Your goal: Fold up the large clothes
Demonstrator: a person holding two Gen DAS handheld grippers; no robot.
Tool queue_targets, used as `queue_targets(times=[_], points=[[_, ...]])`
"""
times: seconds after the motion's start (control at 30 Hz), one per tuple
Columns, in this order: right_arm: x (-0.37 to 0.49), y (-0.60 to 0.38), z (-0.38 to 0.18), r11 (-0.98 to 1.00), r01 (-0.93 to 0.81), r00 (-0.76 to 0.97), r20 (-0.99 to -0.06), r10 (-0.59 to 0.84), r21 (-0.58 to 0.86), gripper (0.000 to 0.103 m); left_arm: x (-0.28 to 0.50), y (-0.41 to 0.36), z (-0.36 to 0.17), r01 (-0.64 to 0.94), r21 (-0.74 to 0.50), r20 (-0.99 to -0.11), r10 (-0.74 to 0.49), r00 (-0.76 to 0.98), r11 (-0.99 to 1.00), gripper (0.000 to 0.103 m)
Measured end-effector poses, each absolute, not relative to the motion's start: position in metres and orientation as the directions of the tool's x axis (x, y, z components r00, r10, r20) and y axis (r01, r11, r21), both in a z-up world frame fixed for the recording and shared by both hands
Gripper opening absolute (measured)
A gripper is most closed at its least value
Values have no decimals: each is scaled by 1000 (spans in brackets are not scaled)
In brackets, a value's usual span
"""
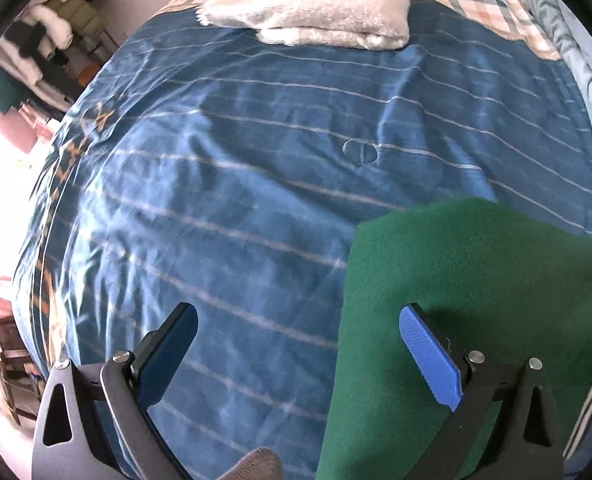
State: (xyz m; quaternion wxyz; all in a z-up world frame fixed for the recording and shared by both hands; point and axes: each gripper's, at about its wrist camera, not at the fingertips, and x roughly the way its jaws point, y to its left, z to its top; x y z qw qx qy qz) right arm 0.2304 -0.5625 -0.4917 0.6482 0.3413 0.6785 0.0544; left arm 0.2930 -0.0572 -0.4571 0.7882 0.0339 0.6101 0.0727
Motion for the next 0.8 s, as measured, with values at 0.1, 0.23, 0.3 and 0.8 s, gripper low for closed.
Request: queue_targets(times=[0.1, 0.23, 0.3, 0.8], points=[[183, -576, -476, 764, 393, 49, -841, 539, 513, 63, 266, -51, -446, -98, 122, -962, 142, 235, 988, 103], [114, -573, -500, 714, 470, -57, -789, 612, 519, 68, 231, -50, -439, -126, 139, -961, 165, 221, 982, 103], [90, -566, -528, 712, 504, -114, -779, 617, 490, 68, 220, -52, -444, -124, 149, -964, 172, 202, 981, 103], [51, -588, -507, 678, 594, 16, -849, 529, 434, 2, 199, -72, -474, -38, 198, -971, 201, 128, 979, 103]])
